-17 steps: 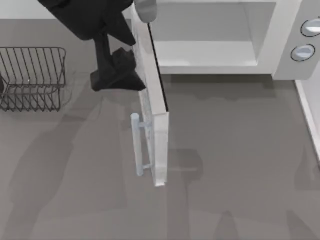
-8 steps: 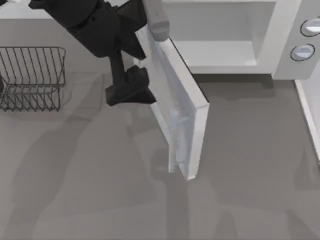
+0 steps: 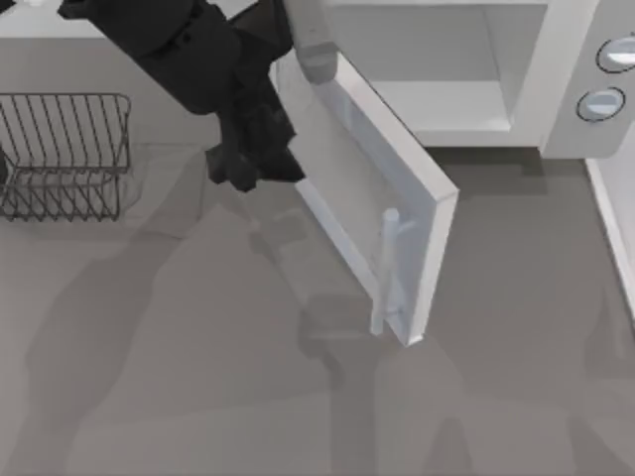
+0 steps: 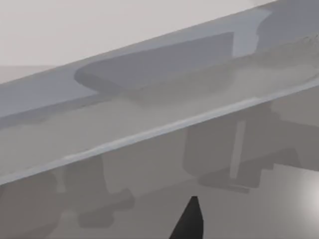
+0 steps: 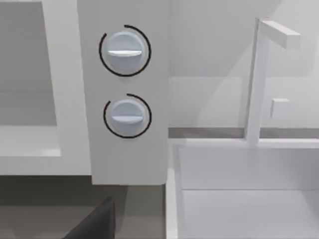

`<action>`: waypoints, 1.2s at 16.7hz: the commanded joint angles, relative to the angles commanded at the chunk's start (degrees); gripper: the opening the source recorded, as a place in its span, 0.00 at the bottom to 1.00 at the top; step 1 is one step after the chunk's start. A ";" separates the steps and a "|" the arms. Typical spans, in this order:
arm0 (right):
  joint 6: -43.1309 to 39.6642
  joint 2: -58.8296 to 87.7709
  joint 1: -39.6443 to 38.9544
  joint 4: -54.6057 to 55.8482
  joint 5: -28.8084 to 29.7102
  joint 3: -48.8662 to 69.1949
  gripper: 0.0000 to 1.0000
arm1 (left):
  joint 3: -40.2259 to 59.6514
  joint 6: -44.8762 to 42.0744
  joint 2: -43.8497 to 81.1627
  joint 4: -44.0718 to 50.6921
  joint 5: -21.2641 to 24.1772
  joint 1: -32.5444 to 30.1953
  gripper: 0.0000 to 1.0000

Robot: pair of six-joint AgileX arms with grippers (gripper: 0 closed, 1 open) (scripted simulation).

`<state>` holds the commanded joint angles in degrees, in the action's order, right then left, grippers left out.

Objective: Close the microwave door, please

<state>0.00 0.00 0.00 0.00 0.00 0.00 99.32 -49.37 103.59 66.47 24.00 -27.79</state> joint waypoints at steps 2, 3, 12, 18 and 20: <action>0.00 0.00 0.00 0.00 0.00 0.00 1.00 | 0.00 0.00 0.00 0.00 0.00 0.00 0.17; 0.00 0.00 0.00 0.00 0.00 0.00 1.00 | 0.00 0.00 0.00 0.00 0.00 0.00 0.10; 0.00 0.00 0.00 0.00 0.00 0.00 1.00 | 0.00 0.00 0.00 0.00 0.00 0.00 0.00; 0.00 0.00 0.00 0.00 0.00 0.00 1.00 | 1.74 2.33 1.67 -0.44 -0.75 -2.14 0.00; 0.00 0.00 0.00 0.00 0.00 0.00 1.00 | 2.22 2.83 1.84 -0.74 -0.94 -2.69 0.00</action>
<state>0.00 0.00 0.00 0.00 0.00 0.00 101.54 -46.54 105.43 65.73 23.06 -30.48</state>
